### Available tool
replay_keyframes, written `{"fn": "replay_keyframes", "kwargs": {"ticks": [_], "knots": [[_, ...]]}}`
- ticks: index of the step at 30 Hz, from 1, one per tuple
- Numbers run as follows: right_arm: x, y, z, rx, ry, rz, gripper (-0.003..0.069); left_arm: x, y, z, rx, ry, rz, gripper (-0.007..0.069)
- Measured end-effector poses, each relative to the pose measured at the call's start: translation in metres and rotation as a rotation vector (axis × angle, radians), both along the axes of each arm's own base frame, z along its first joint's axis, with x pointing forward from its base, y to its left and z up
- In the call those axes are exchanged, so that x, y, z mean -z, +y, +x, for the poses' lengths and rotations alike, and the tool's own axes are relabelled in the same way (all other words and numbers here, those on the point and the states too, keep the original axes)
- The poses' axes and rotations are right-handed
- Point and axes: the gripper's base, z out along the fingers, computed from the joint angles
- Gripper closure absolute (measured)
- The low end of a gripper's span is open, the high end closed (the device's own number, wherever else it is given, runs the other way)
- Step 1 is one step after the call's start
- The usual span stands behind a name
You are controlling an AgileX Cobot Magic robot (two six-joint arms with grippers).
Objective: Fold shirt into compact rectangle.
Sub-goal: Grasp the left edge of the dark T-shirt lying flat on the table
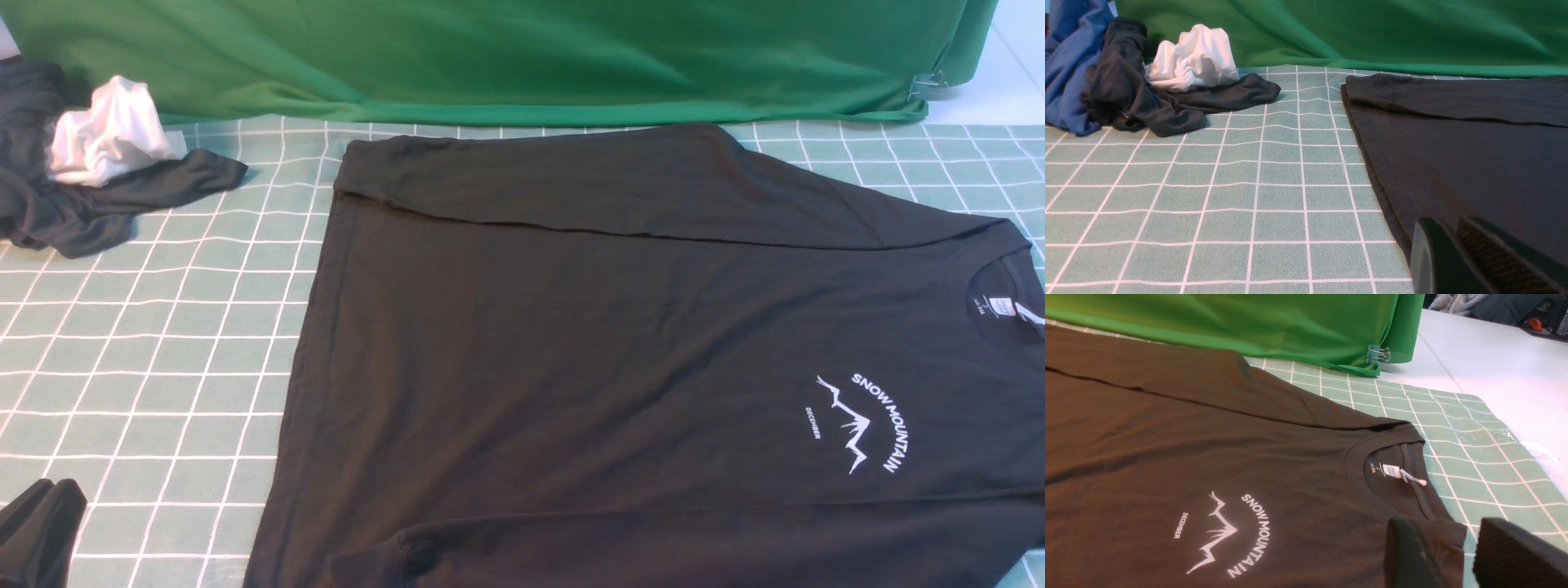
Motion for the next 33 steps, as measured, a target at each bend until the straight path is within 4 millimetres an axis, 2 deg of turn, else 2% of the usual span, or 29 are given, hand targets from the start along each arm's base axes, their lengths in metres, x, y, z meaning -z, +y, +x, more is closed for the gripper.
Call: {"fn": "replay_keyframes", "kwargs": {"ticks": [18, 22, 24, 25, 28, 31, 33], "knots": [[0.000, 0.000, 0.000, 0.000, -0.002, 0.000, 0.0419, 0.000, 0.000, 0.000, 0.000, 0.000, 0.000, 0.0589], [-0.006, 0.000, 0.001, -0.004, -0.063, 0.000, 0.0419, -0.004, 0.000, 0.000, 0.001, -0.039, 0.021, 0.0589], [-0.012, 0.001, 0.001, -0.004, -0.136, 0.075, 0.0419, -0.010, -0.001, 0.001, -0.008, -0.102, -0.238, 0.0589], [-0.015, 0.001, 0.001, 0.000, -0.167, 0.173, 0.0419, -0.011, -0.002, 0.001, -0.013, -0.117, -0.398, 0.0589], [-0.020, 0.002, 0.001, 0.014, -0.209, 0.568, 0.0419, -0.014, -0.004, 0.001, -0.032, -0.110, -1.017, 0.0589], [-0.020, 0.002, 0.001, 0.026, -0.209, 0.812, 0.0419, -0.014, -0.006, 0.001, -0.040, -0.090, -1.256, 0.0589], [-0.021, 0.002, 0.001, 0.029, -0.213, 0.897, 0.0419, -0.014, -0.006, 0.001, -0.042, -0.088, -1.275, 0.0589]]}}
